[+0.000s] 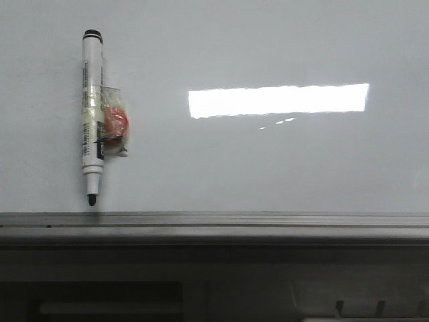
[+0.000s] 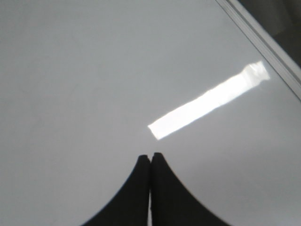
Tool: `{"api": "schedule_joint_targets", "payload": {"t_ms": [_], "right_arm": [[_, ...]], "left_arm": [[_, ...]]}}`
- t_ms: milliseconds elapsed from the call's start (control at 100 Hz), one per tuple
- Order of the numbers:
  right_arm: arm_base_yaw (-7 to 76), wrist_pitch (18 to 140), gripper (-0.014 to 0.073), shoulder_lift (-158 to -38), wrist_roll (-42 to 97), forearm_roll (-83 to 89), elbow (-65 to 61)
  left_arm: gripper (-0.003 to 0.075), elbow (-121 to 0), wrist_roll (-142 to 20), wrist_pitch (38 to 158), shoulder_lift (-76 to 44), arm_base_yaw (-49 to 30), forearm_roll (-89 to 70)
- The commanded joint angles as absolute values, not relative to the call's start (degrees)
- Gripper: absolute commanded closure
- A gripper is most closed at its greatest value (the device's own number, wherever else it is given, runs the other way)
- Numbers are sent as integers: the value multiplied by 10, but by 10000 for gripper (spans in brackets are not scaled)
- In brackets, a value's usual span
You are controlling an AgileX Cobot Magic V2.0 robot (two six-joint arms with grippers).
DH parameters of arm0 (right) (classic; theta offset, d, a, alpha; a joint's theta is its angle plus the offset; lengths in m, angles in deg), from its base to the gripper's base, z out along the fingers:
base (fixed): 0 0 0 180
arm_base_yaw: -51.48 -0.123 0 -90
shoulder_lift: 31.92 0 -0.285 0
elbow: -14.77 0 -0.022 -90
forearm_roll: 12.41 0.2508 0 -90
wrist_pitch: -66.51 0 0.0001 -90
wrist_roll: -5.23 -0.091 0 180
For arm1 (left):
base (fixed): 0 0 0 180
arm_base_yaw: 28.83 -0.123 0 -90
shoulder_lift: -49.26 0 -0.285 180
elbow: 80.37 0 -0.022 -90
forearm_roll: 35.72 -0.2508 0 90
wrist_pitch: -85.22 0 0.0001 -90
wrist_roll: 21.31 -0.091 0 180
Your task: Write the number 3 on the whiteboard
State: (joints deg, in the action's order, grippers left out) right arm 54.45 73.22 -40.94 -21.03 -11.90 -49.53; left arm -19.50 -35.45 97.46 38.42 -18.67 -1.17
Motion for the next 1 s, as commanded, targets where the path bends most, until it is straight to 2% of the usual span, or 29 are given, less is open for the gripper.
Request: {"api": "schedule_joint_targets", "payload": {"t_ms": [0, 70, 170, 240, 290, 430, 520, 740, 990], "right_arm": [[525, 734, 573, -455, -208, -154, -426], [500, 758, 457, -491, -192, -175, -386], [460, 790, 273, -544, -155, -178, -343], [433, 814, 206, -576, -152, -178, -322], [415, 821, 186, -594, -152, -178, -315], [368, 800, 186, -627, -152, -178, -314], [345, 775, 186, -637, -152, -178, -314], [332, 761, 186, -650, -152, -178, -314], [332, 761, 186, -651, -152, -178, -314]], "left_arm": [[736, -280, -393, 1043, 309, -182, -114], [678, -332, -394, 1114, 240, -182, -156], [484, -382, -394, 1176, 147, -182, -151], [365, -400, -394, 1202, 90, -182, -112], [322, -408, -400, 1220, 55, -182, -74], [311, -411, -526, 1269, -24, -159, 86], [312, -411, -542, 1258, -64, -128, 158], [312, -411, -542, 1166, -143, -51, 199], [312, -411, -542, 1149, -221, -3, 203]]}}
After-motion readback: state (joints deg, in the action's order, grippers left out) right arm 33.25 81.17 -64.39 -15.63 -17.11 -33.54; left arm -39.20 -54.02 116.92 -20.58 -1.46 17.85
